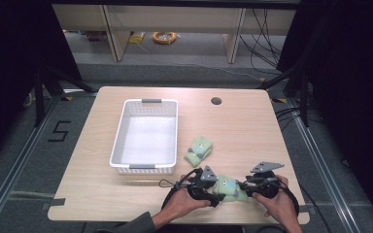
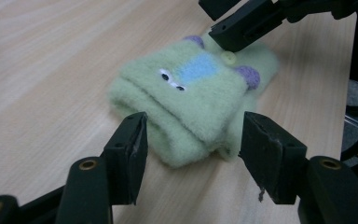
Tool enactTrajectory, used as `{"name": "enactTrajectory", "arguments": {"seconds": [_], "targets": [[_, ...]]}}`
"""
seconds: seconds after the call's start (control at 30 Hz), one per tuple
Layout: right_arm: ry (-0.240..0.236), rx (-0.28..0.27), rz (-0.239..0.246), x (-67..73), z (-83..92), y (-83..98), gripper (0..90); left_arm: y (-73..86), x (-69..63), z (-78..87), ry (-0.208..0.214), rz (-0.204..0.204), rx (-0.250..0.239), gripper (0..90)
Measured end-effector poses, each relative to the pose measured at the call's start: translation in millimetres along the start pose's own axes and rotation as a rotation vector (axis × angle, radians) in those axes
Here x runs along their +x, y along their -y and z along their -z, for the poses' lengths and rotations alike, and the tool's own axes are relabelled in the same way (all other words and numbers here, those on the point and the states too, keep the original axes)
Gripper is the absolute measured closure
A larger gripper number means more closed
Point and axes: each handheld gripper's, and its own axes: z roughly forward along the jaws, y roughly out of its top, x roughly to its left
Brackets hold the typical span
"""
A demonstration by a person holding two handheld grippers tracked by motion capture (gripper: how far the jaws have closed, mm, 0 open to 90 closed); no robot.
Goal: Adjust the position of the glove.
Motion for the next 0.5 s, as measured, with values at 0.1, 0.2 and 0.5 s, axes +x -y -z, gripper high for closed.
{"name": "enactTrajectory", "arguments": {"seconds": [0.1, 0.2, 0.5], "targets": [[-0.009, 0.008, -0.018, 1.7, -0.8, 0.0, 59.6, 0.4, -0.8, -2.1, -0.004, -0.004, 0.005, 46.8], [-0.02, -0.009, -0.027, 0.3, -3.6, 1.3, 62.2, 1.0, -0.3, -4.6, -0.011, -0.008, 0.008, 49.7], [-0.065, -0.019, -0.025, -4.8, -5.3, 3.4, 79.9, 1.7, -2.5, -2.1, 0.009, -0.053, 0.012, 74.9]]}}
